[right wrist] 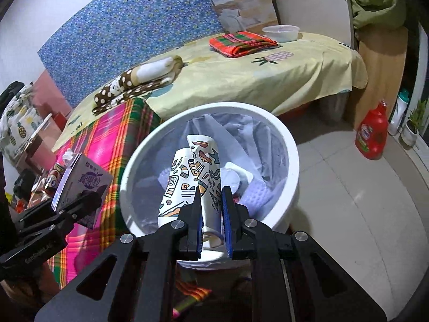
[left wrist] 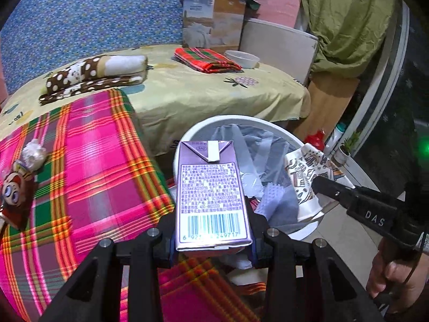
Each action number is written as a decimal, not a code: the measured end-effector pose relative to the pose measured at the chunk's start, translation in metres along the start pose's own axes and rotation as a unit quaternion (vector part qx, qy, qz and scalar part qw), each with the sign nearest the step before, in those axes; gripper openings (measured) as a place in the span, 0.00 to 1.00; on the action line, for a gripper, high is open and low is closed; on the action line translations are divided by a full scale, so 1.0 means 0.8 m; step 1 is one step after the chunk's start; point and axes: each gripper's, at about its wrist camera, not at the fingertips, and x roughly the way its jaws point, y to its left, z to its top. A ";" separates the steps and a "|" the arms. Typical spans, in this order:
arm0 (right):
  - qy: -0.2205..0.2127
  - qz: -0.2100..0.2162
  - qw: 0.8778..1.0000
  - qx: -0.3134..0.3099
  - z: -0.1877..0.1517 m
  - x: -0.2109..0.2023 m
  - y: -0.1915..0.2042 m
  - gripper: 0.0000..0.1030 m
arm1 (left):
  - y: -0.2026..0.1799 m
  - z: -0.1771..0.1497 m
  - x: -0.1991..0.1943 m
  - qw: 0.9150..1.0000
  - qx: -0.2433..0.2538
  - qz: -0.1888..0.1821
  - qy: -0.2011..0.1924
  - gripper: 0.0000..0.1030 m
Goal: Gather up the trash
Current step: 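Carry the purple carton and paper cup over the wastebasket with both tools, then open both tools to drop the carton and cup into the wastebasket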
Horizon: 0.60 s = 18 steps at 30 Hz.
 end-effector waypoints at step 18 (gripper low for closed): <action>0.030 -0.003 1.000 0.002 -0.001 0.016 -0.015 0.15 | -0.018 0.005 0.038 0.999 0.014 -0.031 0.024 0.40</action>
